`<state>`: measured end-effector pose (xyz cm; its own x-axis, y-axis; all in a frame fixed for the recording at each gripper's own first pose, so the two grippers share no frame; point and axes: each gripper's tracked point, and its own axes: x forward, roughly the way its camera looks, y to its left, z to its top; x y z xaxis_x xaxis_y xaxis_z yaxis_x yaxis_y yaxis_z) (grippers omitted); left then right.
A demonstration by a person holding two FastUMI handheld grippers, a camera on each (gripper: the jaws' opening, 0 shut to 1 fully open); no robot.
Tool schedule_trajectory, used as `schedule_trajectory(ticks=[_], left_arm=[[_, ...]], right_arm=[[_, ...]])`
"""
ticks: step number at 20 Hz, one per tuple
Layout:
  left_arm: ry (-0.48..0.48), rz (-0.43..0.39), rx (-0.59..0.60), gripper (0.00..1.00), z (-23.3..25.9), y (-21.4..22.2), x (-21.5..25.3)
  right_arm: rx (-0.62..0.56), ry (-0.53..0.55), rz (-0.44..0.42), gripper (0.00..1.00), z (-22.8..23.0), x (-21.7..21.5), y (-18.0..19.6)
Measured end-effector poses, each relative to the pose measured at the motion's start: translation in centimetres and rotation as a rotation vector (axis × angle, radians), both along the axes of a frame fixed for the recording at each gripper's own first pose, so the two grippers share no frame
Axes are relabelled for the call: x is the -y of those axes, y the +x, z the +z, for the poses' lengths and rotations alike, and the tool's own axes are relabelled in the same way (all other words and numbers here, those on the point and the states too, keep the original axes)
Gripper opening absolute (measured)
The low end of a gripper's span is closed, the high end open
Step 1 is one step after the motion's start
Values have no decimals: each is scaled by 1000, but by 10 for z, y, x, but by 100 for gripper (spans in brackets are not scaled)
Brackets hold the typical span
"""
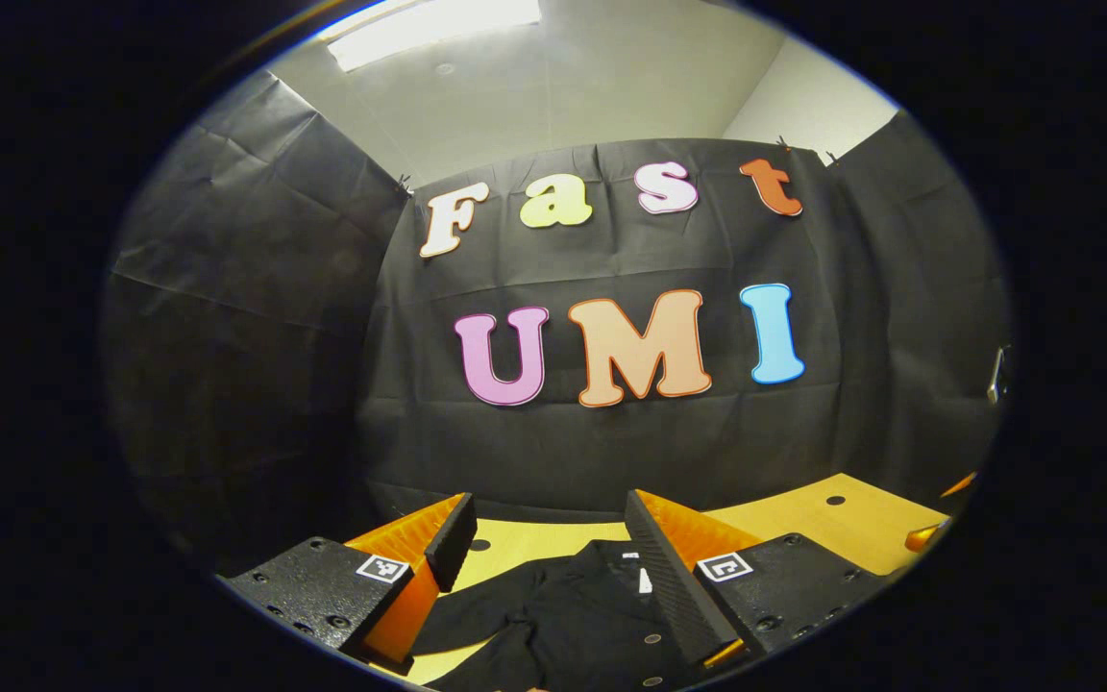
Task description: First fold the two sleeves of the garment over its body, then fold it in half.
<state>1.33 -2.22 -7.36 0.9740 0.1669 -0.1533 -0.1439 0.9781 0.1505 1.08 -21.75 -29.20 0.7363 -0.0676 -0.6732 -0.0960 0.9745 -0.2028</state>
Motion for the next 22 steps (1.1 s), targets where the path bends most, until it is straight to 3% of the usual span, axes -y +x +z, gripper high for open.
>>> schedule_trajectory(ticks=[5,16,22], left_arm=[[10,-3,-10,93,-6,3,23],[17,-30,-26,92,-14,6,59],[25,-24,-22,90,-12,0,55]], right_arm=[[-199,20,-19,99,-54,28,-34],[-495,65,-21,99,-126,55,-102],[-563,142,-49,100,-131,55,-117]])
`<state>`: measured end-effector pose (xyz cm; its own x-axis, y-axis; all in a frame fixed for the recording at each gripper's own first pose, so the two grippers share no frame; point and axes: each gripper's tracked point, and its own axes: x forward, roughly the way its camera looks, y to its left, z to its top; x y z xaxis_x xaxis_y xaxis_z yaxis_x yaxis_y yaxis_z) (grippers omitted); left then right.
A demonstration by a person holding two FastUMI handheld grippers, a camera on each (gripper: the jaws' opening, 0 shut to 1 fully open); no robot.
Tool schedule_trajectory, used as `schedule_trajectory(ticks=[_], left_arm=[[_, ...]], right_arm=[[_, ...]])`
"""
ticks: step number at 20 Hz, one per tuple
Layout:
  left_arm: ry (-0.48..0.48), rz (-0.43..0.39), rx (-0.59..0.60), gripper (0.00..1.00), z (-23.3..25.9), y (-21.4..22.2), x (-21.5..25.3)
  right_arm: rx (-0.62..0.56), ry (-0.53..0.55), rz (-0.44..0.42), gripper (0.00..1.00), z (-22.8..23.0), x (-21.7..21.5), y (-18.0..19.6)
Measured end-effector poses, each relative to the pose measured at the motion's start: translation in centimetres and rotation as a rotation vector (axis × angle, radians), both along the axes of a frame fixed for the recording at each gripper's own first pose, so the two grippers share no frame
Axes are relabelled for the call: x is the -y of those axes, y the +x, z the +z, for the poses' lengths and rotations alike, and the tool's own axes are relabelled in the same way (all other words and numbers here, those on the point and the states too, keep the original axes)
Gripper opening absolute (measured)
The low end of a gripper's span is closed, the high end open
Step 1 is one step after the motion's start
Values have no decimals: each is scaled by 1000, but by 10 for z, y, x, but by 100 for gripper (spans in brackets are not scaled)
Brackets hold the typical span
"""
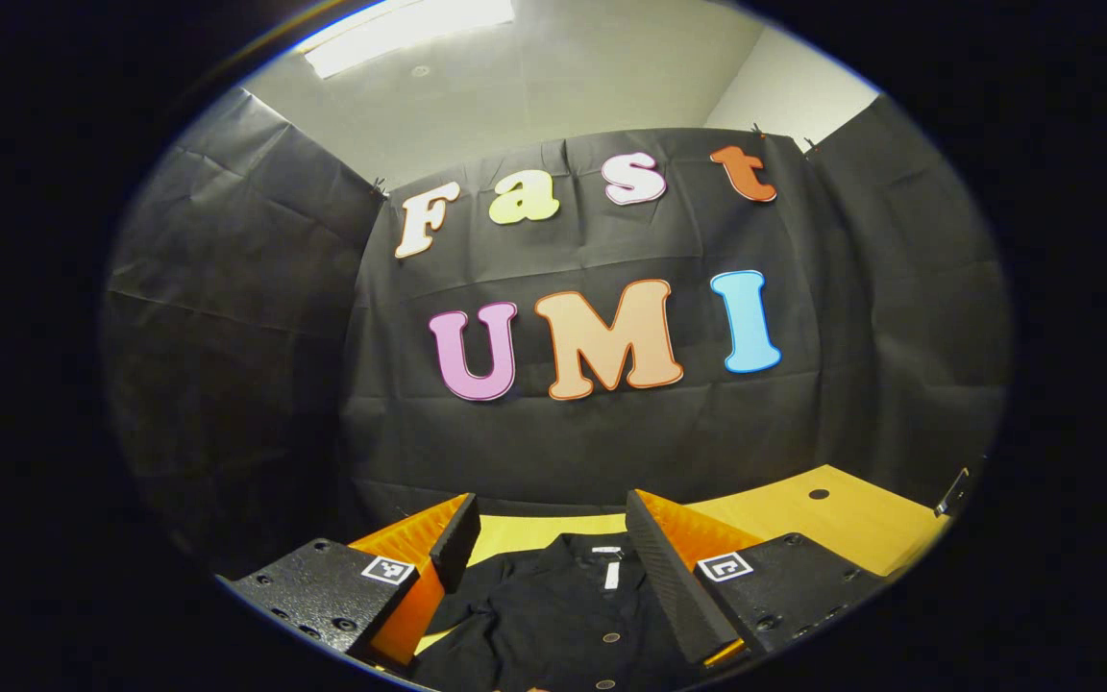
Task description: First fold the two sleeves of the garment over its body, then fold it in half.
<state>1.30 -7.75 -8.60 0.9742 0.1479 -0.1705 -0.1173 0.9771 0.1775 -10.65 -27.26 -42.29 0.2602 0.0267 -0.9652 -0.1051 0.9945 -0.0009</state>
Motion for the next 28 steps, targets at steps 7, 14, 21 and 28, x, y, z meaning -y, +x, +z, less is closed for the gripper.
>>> schedule_trajectory(ticks=[7,14,21,28], left_arm=[[-16,10,6,92,-2,-4,-22],[-1,18,-2,92,-2,-4,-74],[-6,65,-22,92,-7,-17,-130],[-4,132,-23,92,-5,-37,-183]], right_arm=[[17,0,-66,30,-5,-2,5],[105,-28,-229,3,6,-16,18],[315,-4,-319,3,64,-49,80],[475,74,-256,2,123,-124,145]])
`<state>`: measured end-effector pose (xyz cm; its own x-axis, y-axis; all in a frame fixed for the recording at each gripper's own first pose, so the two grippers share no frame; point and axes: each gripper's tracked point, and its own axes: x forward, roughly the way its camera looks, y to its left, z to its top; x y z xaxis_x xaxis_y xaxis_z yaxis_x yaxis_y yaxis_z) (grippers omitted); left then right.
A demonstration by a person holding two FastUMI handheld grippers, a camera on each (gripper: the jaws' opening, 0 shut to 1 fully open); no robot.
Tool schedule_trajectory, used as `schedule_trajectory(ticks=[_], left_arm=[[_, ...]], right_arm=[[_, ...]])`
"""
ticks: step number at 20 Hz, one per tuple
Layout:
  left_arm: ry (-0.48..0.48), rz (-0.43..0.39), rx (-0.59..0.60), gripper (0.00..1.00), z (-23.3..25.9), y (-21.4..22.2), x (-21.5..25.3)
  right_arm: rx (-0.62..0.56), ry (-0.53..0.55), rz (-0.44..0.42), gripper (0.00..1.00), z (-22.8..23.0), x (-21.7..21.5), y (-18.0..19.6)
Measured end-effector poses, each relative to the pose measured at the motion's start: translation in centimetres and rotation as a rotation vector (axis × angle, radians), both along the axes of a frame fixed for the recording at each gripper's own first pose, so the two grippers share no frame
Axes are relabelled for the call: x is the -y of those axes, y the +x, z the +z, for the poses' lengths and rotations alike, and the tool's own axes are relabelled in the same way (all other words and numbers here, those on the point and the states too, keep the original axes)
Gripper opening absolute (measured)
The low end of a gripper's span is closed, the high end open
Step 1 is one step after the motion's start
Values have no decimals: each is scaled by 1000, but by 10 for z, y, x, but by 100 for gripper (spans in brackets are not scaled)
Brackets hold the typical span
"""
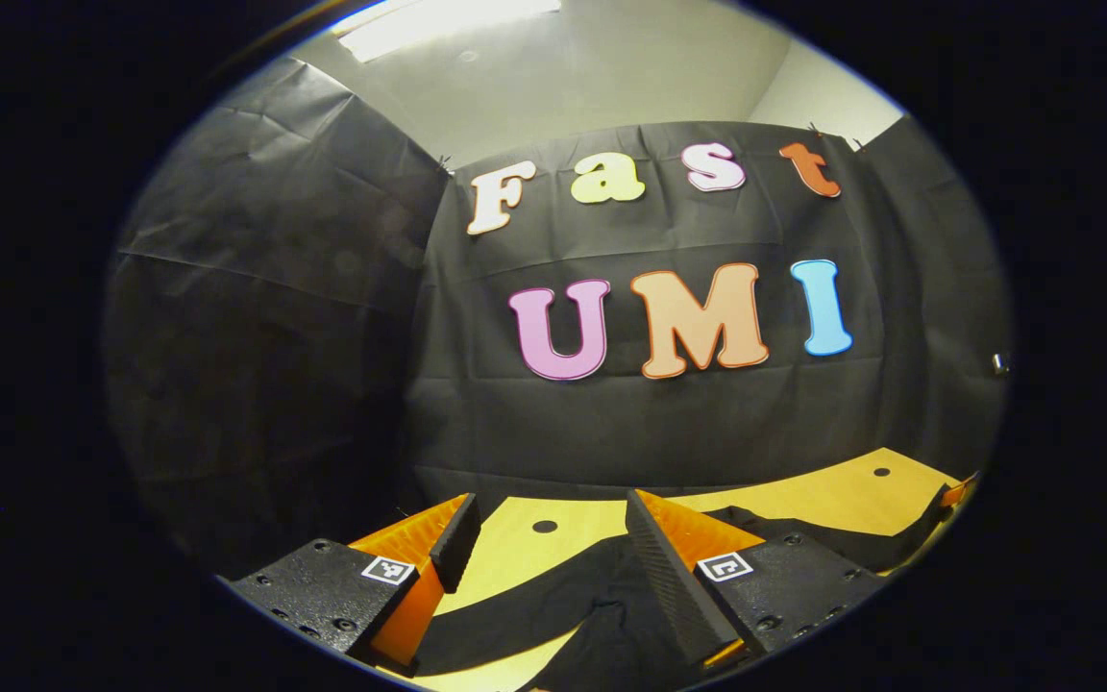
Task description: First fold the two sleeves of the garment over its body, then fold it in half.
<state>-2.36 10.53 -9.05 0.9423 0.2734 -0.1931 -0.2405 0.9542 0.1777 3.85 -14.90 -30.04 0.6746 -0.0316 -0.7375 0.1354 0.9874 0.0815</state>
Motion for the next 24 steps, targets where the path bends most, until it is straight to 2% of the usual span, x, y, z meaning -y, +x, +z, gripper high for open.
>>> schedule_trajectory(ticks=[5,11,12,13,15,17,24], left_arm=[[0,47,-10,92,-2,-15,-34],[14,106,-23,93,-3,-33,-84],[13,113,-27,90,-4,-36,-92],[14,119,-31,92,-5,-39,-100],[22,128,-34,92,-5,-44,-118],[30,136,-40,92,-7,-48,-133],[18,168,-83,91,-29,-60,-187]], right_arm=[[61,-21,98,3,22,-53,26],[107,1,192,3,38,-125,60],[114,6,205,3,43,-136,61],[128,11,218,0,44,-151,69],[143,13,244,5,48,-177,77],[149,14,266,2,47,-202,86],[131,34,318,2,33,-284,106]])
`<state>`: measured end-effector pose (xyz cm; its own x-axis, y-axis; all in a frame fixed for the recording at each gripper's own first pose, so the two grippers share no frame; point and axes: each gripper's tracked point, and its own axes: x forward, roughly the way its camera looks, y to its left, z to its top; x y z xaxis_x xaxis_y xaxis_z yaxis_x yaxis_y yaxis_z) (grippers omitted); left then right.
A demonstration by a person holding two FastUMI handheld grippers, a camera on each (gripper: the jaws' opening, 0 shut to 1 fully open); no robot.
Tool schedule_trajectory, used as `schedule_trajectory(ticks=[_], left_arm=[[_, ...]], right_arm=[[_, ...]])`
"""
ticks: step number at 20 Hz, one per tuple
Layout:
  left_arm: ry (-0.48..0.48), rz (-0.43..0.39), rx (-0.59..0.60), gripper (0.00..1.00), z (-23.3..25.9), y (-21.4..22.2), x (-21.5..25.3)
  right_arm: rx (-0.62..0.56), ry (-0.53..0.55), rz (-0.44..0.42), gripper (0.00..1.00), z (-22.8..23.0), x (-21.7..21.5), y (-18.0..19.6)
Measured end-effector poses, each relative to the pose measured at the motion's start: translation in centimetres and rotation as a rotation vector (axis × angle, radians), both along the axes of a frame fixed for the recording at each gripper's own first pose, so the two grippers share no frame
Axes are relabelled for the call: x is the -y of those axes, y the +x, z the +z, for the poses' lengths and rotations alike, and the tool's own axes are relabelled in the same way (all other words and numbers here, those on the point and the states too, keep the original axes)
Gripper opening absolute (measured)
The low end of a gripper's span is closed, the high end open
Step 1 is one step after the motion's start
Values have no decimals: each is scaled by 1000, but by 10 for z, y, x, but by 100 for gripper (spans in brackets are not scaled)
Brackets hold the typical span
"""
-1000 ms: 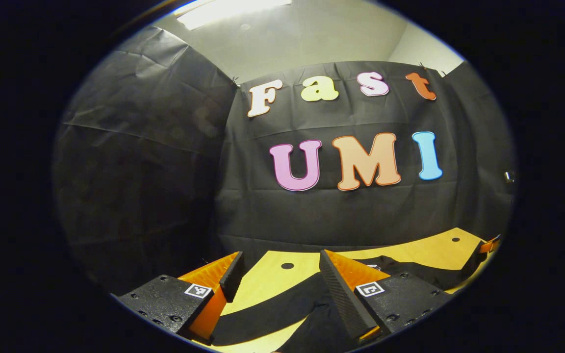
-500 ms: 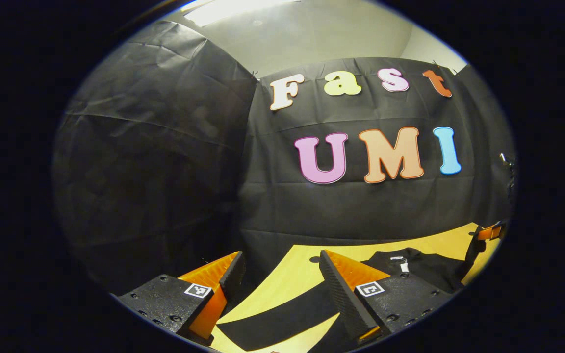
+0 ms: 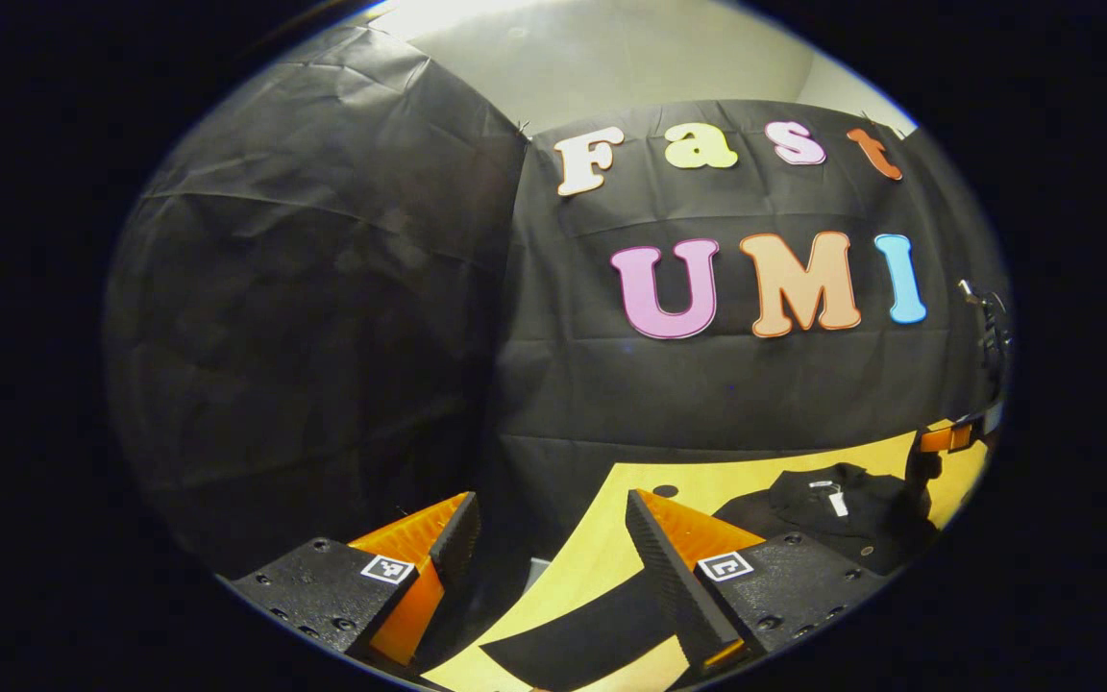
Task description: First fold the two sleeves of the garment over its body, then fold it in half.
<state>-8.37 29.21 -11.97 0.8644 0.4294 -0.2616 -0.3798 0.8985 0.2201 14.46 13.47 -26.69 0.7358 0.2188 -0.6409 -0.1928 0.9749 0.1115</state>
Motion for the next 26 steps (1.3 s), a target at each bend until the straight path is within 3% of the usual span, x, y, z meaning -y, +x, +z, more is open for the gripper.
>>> schedule_trajectory(ticks=[10,16,17,20,26], left_arm=[[-43,57,-73,91,-37,-25,-55],[-92,65,-119,92,-63,-31,-64],[-102,62,-126,94,-68,-30,-64],[-135,54,-150,92,-85,-27,-61],[-185,16,-293,93,-143,-32,-47]], right_arm=[[-43,29,98,2,-23,-111,12],[-80,63,120,3,-32,-150,9],[-82,94,116,10,-30,-154,9],[-34,111,76,100,-14,-148,21],[-6,47,28,98,-3,-111,22]])
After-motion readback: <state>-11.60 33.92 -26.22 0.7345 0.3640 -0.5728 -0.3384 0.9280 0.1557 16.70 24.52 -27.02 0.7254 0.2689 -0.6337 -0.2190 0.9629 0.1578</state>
